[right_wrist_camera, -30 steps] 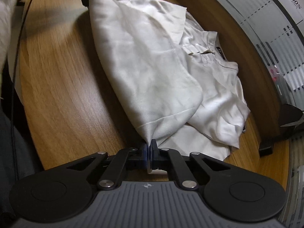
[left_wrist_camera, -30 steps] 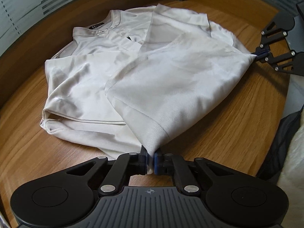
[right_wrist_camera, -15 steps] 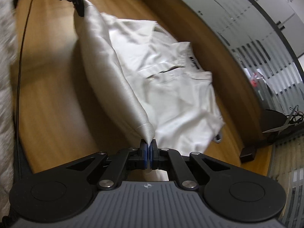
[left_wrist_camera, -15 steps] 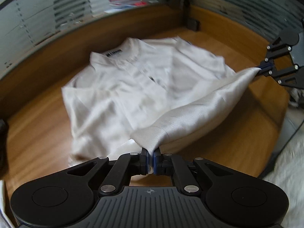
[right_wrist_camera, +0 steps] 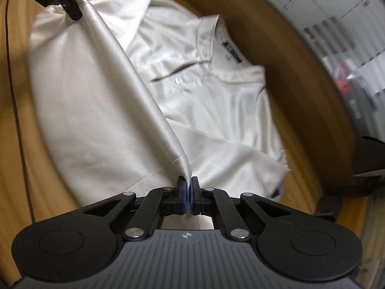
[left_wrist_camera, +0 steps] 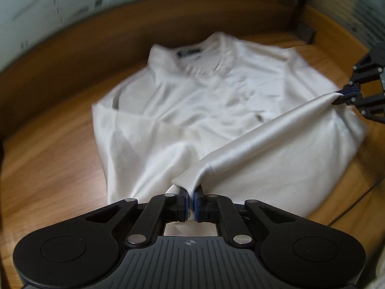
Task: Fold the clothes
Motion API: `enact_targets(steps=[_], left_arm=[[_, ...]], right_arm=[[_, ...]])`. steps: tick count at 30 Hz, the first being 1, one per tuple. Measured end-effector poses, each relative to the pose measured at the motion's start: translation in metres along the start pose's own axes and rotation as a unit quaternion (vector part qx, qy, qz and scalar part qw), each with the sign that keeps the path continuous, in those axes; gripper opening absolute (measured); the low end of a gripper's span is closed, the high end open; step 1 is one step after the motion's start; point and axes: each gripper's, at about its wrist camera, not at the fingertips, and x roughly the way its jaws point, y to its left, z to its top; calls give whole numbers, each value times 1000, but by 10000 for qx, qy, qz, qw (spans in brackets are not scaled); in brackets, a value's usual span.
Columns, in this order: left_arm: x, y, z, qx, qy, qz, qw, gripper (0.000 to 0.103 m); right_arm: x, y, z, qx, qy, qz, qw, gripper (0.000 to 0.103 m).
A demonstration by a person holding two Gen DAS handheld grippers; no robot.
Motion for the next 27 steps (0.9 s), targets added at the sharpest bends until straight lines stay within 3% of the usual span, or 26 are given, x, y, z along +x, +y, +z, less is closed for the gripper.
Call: enact_targets(steps=[5, 10, 14, 18, 22, 27], left_arm=[[27, 9, 3, -214, 176, -109, 9996, 9], [24, 18, 2, -407, -93, -102, 9991, 17], [1, 27, -3, -580, -490, -106, 9971, 32], [-25, 32, -15, -617, -771, -186, 9949, 48], [-39, 23, -39, -329, -589, -245, 9974, 54], [-41, 1, -66, 106, -339, -310, 9989, 63]], right_arm=[[30, 3, 1, -118, 84, -37, 9999, 11], [32, -9, -4, 255, -9, -212, 9994, 31], [8, -24, -14, 592, -217, -459, 9970, 35], [-23, -28, -29, 861, -469, -395, 9944, 42], [-46, -15, -48, 794, -700, -175, 9942, 58], [-50, 19, -68, 351, -655, -15, 9972, 58]])
